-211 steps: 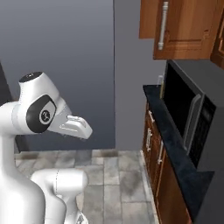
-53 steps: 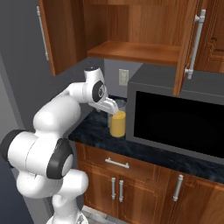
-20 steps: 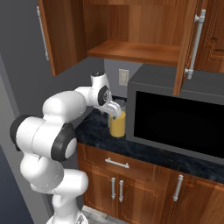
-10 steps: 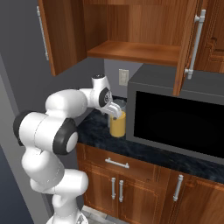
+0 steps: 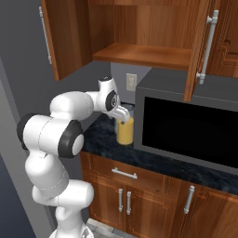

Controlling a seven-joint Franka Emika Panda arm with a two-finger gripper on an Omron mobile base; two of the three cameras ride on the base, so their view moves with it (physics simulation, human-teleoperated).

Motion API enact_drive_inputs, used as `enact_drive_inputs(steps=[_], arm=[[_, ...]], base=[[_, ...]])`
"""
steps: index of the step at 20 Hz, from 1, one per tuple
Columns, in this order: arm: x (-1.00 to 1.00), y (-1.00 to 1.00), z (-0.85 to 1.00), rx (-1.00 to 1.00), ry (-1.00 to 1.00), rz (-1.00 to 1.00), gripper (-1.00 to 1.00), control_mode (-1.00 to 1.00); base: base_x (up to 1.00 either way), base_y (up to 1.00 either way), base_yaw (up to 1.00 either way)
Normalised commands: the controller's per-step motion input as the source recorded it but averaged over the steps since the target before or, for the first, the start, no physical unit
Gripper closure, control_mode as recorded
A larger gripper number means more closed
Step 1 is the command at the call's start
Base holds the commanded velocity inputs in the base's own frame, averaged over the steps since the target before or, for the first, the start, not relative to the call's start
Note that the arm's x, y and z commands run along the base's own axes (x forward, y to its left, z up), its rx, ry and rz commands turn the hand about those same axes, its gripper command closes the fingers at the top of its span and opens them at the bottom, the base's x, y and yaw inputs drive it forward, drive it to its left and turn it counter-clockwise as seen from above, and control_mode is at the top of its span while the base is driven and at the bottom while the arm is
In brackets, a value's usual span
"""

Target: There is a tray on the dining counter. Grab the cup, mug, and pitcher and place them on the tray. The pitcher may be placed next to the tray if it cannot fit the tray.

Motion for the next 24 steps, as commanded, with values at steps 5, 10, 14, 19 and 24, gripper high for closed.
enact_drive_inputs(steps=[5, 10, 14, 19, 24], arm=[[0.06, 0.0, -0.12, 0.0, 0.0, 0.0, -1.0, -1.0], [0.0, 0.0, -0.21, 0.0, 0.0, 0.0, -1.0, -1.0], [0.0, -0.04, -0.23, 0.0, -0.01, 0.0, -1.0, -1.0], [-0.05, -0.01, -0.03, 0.0, -0.1, 0.0, -1.0, -1.0], [-0.22, 0.0, 0.0, 0.0, -0.17, 0.0, -1.0, -1.0]], base=[[0.0, 0.0, 0.0], [0.0, 0.0, 0.0], [0.0, 0.0, 0.0], [0.0, 0.0, 0.0], [0.0, 0.0, 0.0]])
